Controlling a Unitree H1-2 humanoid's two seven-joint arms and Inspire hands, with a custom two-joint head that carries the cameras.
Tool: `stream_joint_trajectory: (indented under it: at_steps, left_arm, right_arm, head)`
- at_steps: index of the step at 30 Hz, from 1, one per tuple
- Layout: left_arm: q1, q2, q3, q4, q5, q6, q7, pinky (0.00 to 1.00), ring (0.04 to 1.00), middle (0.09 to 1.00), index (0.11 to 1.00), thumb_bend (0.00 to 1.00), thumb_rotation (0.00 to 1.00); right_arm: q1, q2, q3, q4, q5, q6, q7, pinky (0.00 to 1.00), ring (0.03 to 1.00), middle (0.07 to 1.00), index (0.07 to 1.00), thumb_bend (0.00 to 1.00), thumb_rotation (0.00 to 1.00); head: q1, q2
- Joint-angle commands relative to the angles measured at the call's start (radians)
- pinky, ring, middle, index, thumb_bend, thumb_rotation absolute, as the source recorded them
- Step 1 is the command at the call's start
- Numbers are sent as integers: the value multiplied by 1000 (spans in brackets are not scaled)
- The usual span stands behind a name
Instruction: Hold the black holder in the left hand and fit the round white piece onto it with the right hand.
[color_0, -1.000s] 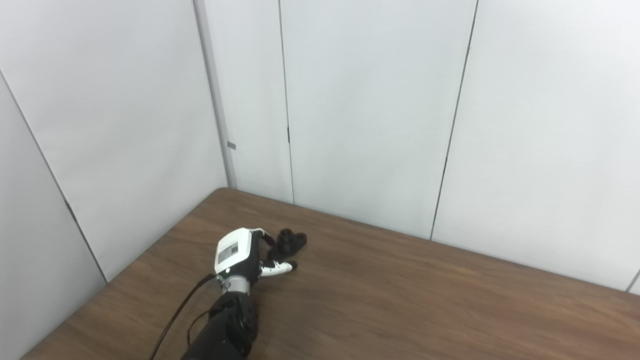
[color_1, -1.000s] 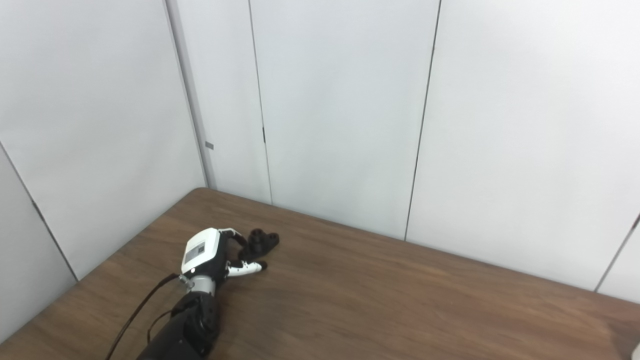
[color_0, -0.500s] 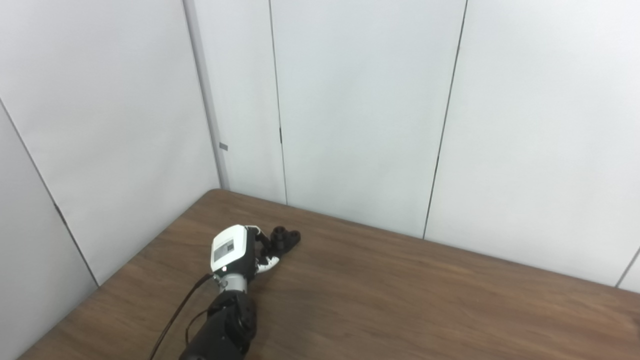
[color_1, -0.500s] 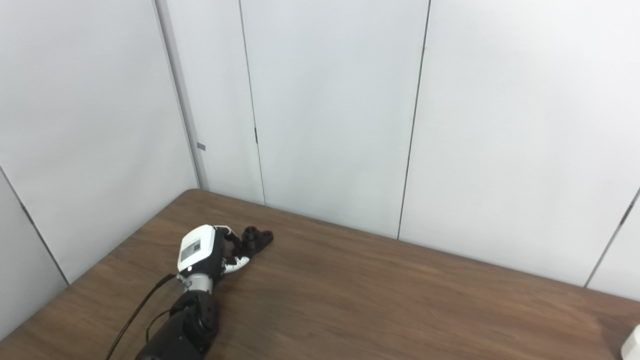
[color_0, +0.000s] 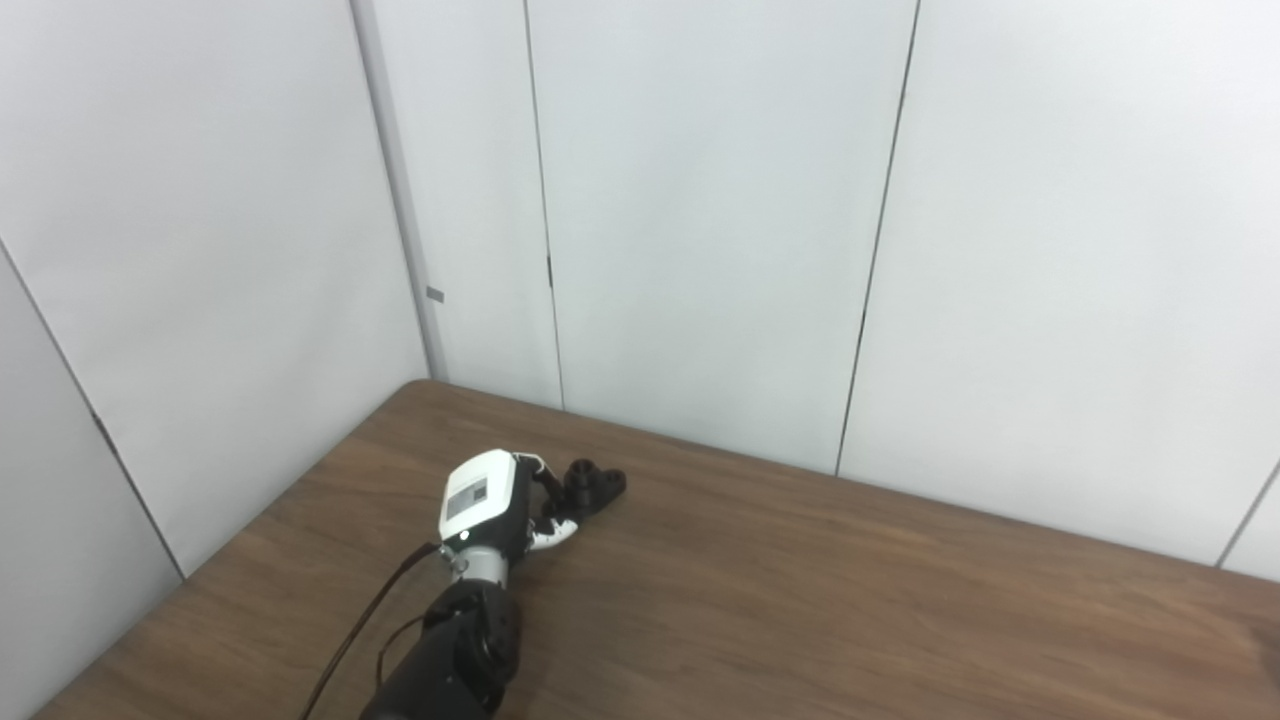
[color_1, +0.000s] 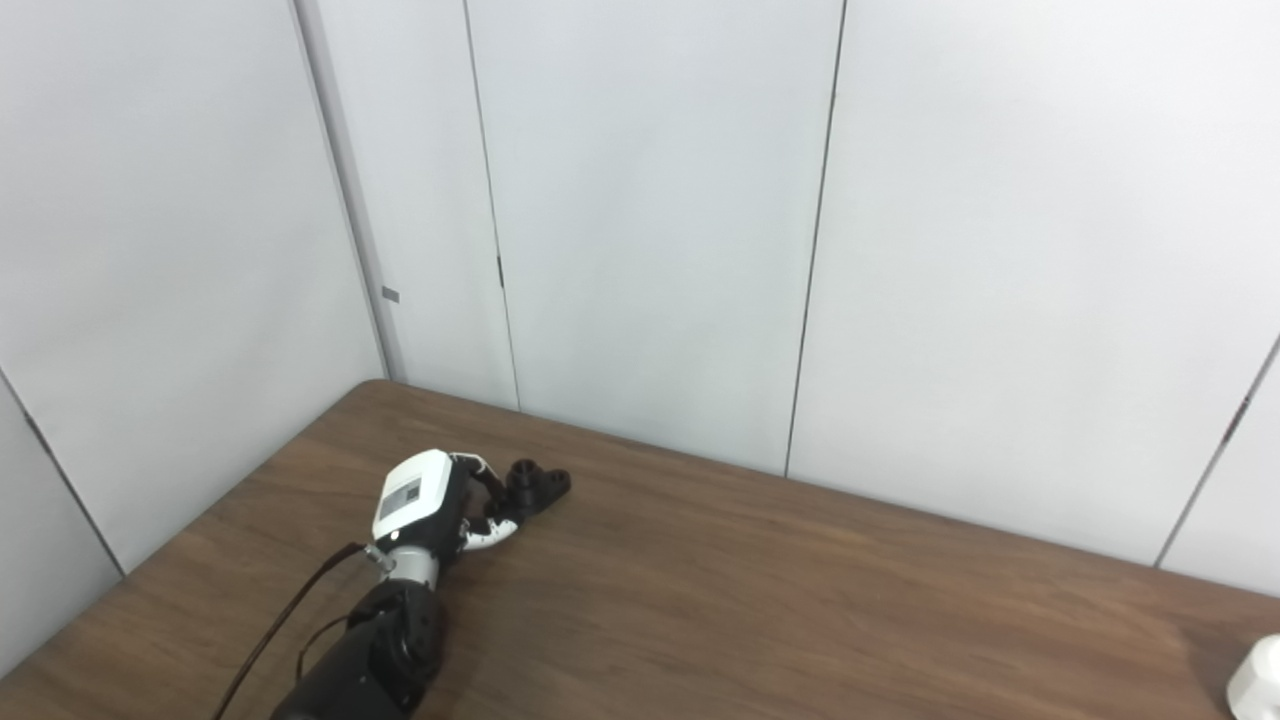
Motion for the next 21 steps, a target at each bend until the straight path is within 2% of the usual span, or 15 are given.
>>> stream_joint_trajectory:
  at_steps: [1,11,18,21]
  left_arm:
    - [-30,25,-6,-47,17,-3,-3,807,771,725,481,516,42]
    - [-10,24,-54,-150,41,17,-91,927,800,750,482,515,41]
    - [10,30,-116,-201,53,-51,-144,941,807,766,481,517,42]
    - [22,26,-132,-228,57,-77,-159,946,815,766,481,517,43]
  right_arm:
    - [5,6,-9,-30,5,-23,-6,732,869,881,870,352,790]
    - [-7,11,-10,-27,-14,-32,-6,695,850,866,861,366,821]
    - [-18,21,-7,-36,-34,-19,-11,689,845,863,856,369,815]
    - [-22,24,-4,-43,-40,-14,-10,687,845,862,857,329,792]
  head:
    - [0,2]
    - [-13,14]
    - [-35,21]
    - [-40,22]
